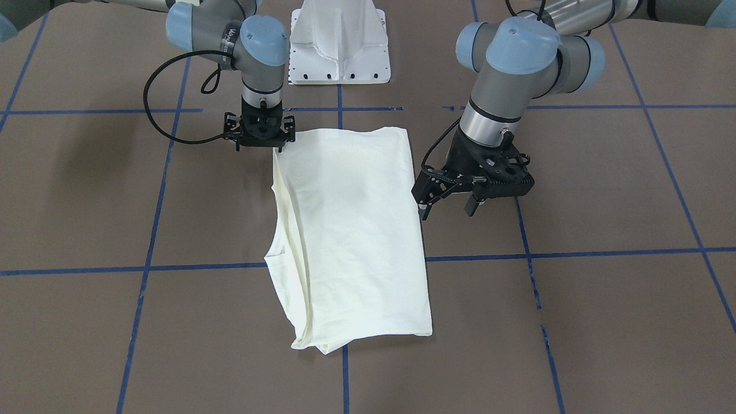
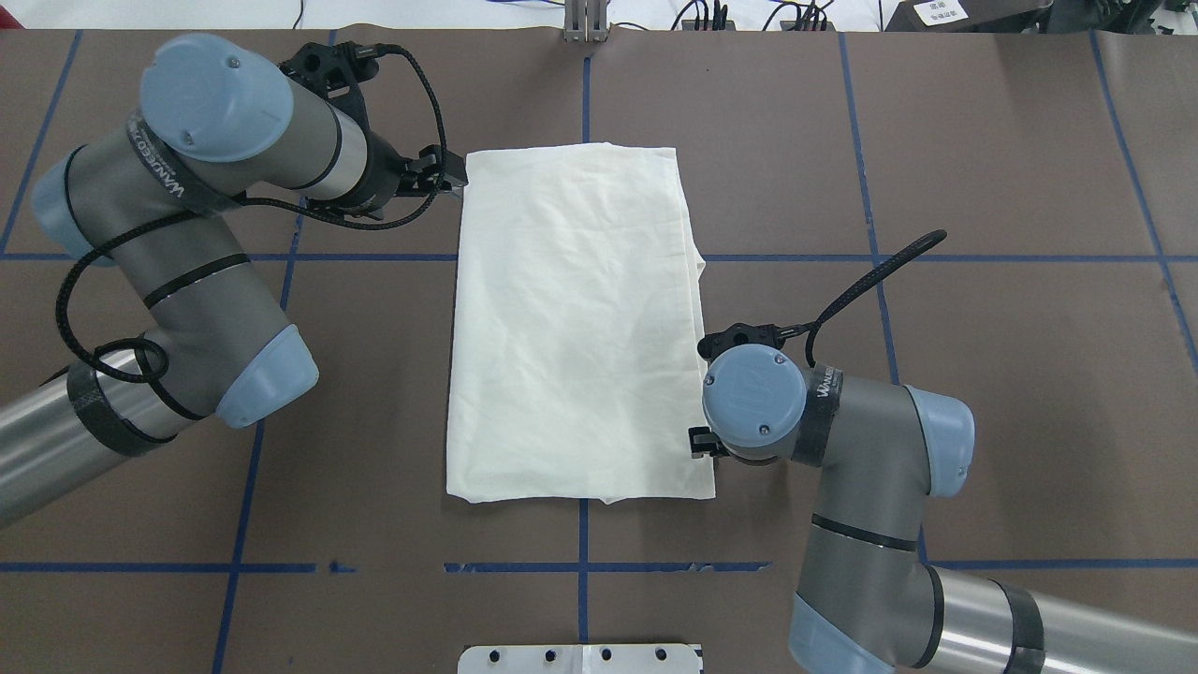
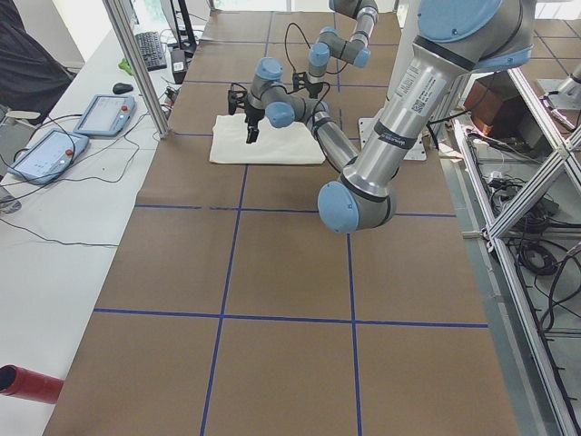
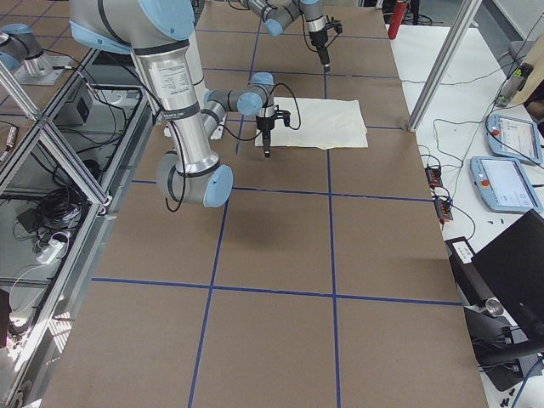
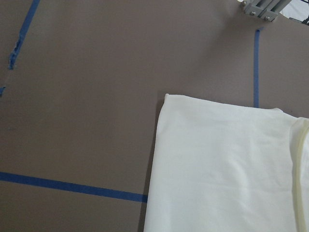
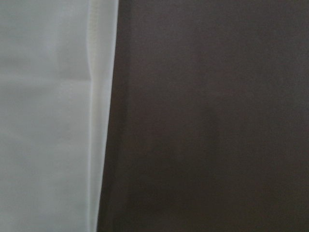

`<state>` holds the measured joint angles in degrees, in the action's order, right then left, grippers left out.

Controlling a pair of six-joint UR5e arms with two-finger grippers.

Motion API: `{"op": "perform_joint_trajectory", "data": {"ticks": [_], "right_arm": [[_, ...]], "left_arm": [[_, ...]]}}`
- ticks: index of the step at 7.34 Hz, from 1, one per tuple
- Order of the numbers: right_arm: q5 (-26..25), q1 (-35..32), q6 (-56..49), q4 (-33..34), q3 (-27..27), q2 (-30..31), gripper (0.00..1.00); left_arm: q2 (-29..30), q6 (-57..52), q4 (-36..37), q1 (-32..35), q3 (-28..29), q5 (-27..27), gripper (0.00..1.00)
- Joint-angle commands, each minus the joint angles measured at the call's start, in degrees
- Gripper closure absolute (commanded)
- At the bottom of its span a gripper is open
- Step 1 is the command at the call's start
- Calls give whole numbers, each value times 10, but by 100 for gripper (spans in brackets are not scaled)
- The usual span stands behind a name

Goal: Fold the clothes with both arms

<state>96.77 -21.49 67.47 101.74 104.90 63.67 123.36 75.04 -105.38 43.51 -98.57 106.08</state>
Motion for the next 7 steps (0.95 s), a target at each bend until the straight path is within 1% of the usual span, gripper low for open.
{"op": "perform_joint_trajectory", "data": {"ticks": [1, 2, 3, 4, 5, 6, 7], "right_arm": [[25, -28, -4, -4, 4, -8, 0], [35, -37, -5, -6, 14, -24, 0], [35, -39, -3, -7, 28, -33, 0], [35, -41, 5, -22, 52, -33, 0], [45, -43, 12, -62, 62, -31, 0], [67, -43, 41, -79, 65, -27, 0], [66, -45, 42, -93, 71, -23, 0]], "left_arm": [[0, -2, 0, 0, -3, 0, 0], [0, -2, 2, 0, -3, 2, 0], [-4, 15, 0, -4, -4, 30, 0], [-32, 87, -18, -24, -14, 46, 0], [-66, 166, -63, -70, -28, 39, 0], [-79, 232, -65, -98, -49, 36, 0], [-82, 290, -52, -139, -64, 19, 0]]}}
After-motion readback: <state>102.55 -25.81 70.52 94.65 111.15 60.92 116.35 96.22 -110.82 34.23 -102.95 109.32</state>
